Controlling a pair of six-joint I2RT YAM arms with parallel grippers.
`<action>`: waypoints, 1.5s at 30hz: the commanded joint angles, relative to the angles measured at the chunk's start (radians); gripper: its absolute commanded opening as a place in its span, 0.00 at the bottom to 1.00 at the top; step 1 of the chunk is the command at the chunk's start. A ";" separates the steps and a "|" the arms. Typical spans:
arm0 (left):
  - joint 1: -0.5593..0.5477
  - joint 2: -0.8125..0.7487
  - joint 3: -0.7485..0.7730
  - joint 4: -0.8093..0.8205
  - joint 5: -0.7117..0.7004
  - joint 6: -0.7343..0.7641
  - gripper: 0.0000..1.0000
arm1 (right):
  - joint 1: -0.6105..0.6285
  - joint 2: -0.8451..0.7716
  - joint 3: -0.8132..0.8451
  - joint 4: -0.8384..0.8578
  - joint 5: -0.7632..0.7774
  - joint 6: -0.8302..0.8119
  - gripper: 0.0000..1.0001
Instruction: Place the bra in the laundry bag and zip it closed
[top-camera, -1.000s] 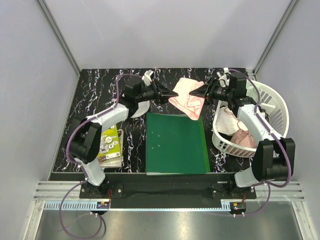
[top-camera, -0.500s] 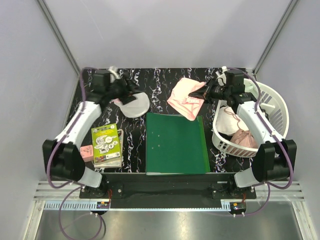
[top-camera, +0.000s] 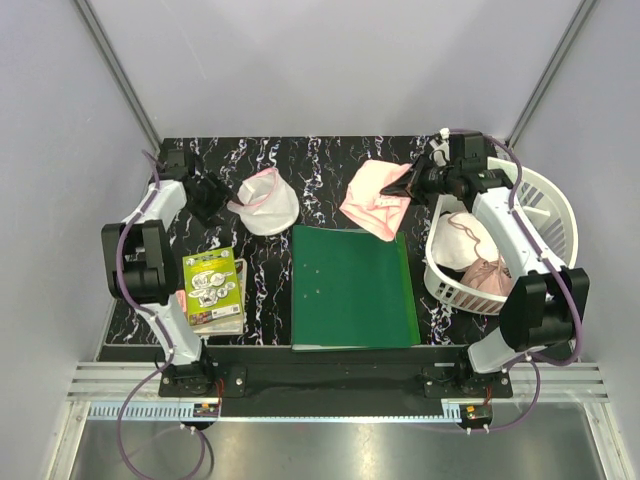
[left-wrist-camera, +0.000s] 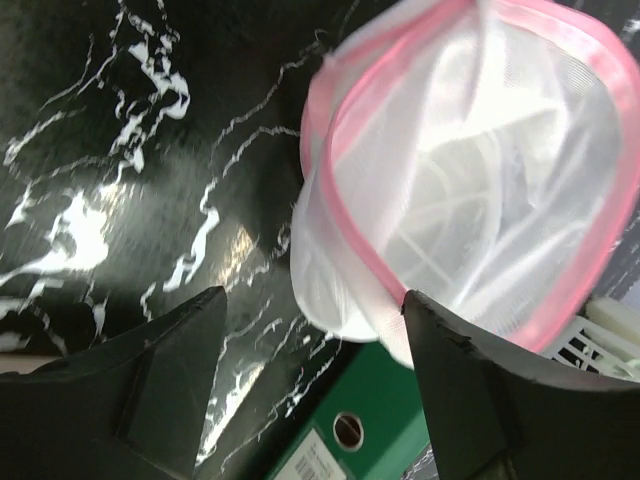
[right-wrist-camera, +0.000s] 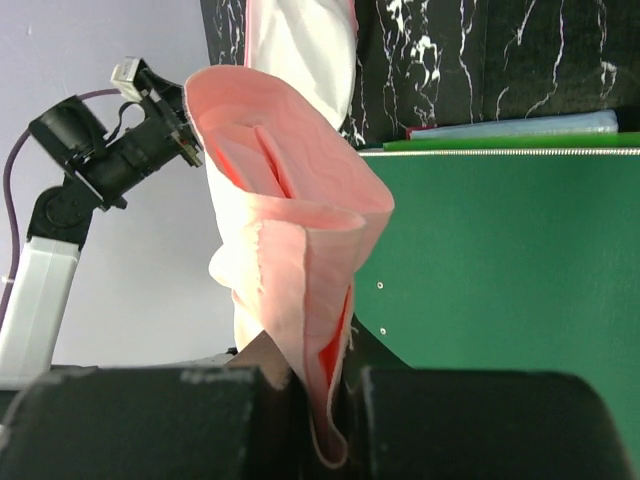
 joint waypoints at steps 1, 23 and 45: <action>0.000 0.051 0.088 0.010 0.053 -0.016 0.70 | 0.032 0.039 0.109 -0.043 0.033 -0.055 0.00; -0.029 -0.263 -0.405 0.487 0.092 -0.130 0.88 | 0.311 0.714 0.862 0.147 0.208 -0.254 0.00; 0.020 -0.042 -0.429 0.866 0.285 -0.348 0.55 | 0.486 1.124 1.279 0.512 0.344 -0.337 0.00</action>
